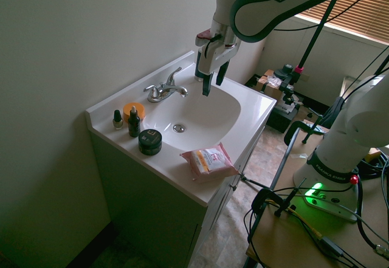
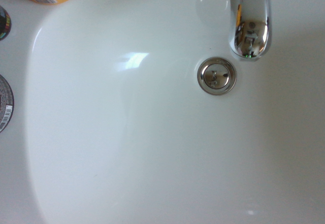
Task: Sanitize yourself
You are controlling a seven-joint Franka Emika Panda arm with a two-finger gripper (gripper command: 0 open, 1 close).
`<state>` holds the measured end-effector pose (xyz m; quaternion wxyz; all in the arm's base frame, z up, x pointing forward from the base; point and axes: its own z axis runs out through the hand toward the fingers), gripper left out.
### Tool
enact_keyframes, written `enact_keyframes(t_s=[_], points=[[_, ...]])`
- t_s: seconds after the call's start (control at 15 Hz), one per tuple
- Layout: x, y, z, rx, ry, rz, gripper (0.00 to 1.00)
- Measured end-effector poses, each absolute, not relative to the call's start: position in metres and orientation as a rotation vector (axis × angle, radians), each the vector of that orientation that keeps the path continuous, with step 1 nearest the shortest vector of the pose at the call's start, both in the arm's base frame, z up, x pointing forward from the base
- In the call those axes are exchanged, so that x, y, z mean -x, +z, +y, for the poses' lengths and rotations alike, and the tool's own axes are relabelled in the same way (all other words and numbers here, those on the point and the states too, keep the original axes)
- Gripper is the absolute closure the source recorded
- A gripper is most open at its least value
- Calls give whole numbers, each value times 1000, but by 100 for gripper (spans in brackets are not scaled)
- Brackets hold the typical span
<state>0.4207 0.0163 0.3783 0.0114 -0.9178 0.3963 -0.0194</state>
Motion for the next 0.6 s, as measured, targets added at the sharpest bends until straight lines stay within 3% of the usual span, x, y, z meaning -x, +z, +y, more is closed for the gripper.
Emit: enact_keyframes(t_s=[0.4, 0.6], points=[[-423, 375, 16, 2857, -61, 1260, 0], [-450, 395, 10, 2805, -176, 1318, 0]])
